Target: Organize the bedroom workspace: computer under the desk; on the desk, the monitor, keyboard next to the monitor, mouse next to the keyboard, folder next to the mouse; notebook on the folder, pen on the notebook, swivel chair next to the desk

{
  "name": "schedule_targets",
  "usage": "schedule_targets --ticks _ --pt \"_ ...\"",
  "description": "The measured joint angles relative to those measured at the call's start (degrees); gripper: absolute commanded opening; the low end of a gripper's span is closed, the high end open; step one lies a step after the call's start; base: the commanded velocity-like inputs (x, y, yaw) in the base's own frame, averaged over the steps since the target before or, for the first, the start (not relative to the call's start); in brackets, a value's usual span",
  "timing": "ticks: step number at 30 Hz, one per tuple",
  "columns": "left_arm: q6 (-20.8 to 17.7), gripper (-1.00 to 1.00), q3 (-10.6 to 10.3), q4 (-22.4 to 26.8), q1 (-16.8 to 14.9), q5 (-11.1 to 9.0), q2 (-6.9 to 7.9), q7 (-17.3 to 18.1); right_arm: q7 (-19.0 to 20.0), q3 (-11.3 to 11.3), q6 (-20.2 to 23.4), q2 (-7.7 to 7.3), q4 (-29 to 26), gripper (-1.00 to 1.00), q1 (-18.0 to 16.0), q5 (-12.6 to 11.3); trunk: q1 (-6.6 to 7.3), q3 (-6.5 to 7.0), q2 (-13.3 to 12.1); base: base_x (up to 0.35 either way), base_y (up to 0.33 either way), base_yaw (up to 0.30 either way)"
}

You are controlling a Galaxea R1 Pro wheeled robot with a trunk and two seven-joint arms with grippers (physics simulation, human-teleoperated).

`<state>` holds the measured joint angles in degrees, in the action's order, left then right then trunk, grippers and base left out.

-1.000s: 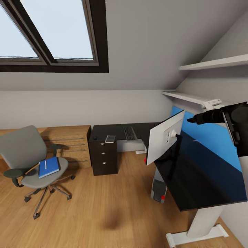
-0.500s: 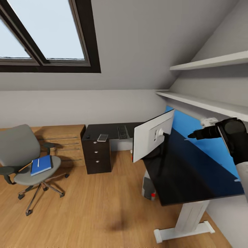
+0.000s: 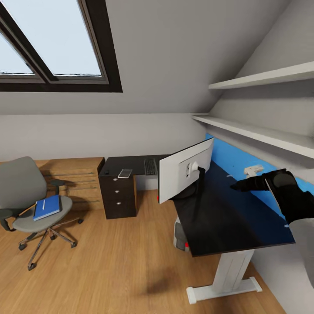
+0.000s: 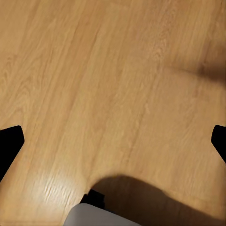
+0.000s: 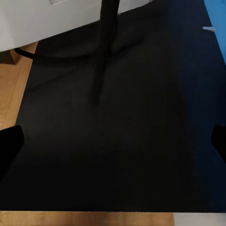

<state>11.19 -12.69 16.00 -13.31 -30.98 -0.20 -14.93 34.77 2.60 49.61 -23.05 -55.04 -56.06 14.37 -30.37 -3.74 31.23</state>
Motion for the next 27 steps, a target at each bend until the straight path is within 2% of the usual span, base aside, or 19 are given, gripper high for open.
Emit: schedule_targets --ticks 2,3,9,10,12,13,15,16,21,23,27 --pt "0.0 1.0 0.0 0.0 0.0 0.0 0.0 0.0 -1.6 -1.9 -3.2 1.46 1.8 1.0 0.2 0.0 0.0 0.0 0.0 -0.003 -0.009 0.0" --pt "0.0 1.0 0.0 0.0 0.0 0.0 0.0 0.0 -3.7 -3.0 -5.5 2.65 3.0 1.0 0.3 0.0 0.0 0.0 0.0 -0.002 -0.005 0.0" --pt "0.0 1.0 0.0 0.0 0.0 -0.1 0.0 -0.1 -14.2 -6.7 -14.3 6.39 9.1 1.0 0.4 -0.1 0.0 0.0 0.0 -0.001 -0.003 0.0" --pt "0.0 1.0 0.0 0.0 0.0 -0.1 0.0 -0.1 -18.2 -8.3 -18.1 7.72 12.0 1.0 0.4 -0.5 0.0 -0.01 0.0 0.0 0.0 0.0" --pt "0.0 1.0 0.0 0.0 0.0 -0.1 0.0 -0.1 -22.0 -10.1 -22.7 9.08 15.1 1.0 0.4 -1.3 0.0 0.0 0.0 0.0 0.0 0.0" --pt "0.0 1.0 0.0 0.0 0.0 -0.1 0.0 -0.1 -25.4 -11.7 -27.6 10.29 18.1 1.0 0.4 -2.4 0.0 -0.01 0.0 0.0 0.0 0.0" --pt "0.0 1.0 0.0 0.0 0.0 -0.1 0.0 -0.1 -28.5 -13.0 -33.0 11.29 21.4 1.0 0.4 -3.4 0.0 0.0 0.0 0.0 0.0 0.0" --pt "0.0 1.0 0.0 0.0 0.0 -0.1 0.03 -0.1 -31.9 -14.1 -40.9 12.14 26.6 1.0 0.4 -4.6 0.0 -0.02 0.0 0.0 0.0 0.0" --pt "0.0 1.0 0.0 0.0 0.0 -0.1 0.07 -0.1 -37.6 -15.1 -54.5 12.84 36.7 1.0 0.4 -5.6 0.0 -0.01 0.0 0.0 0.0 0.0" --pt "0.0 1.0 0.0 0.0 0.0 -0.1 0.06 -0.1 -41.7 -15.3 -61.8 13.06 41.1 1.0 0.4 -5.9 0.0 -0.01 0.0 0.0 0.0 0.0" --pt "0.0 1.0 0.0 0.0 0.0 -0.1 0.08 -0.1 -44.4 -15.3 -64.7 13.16 42.8 1.0 0.4 -6.3 0.0 0.0 0.0 0.0 0.0 0.0"
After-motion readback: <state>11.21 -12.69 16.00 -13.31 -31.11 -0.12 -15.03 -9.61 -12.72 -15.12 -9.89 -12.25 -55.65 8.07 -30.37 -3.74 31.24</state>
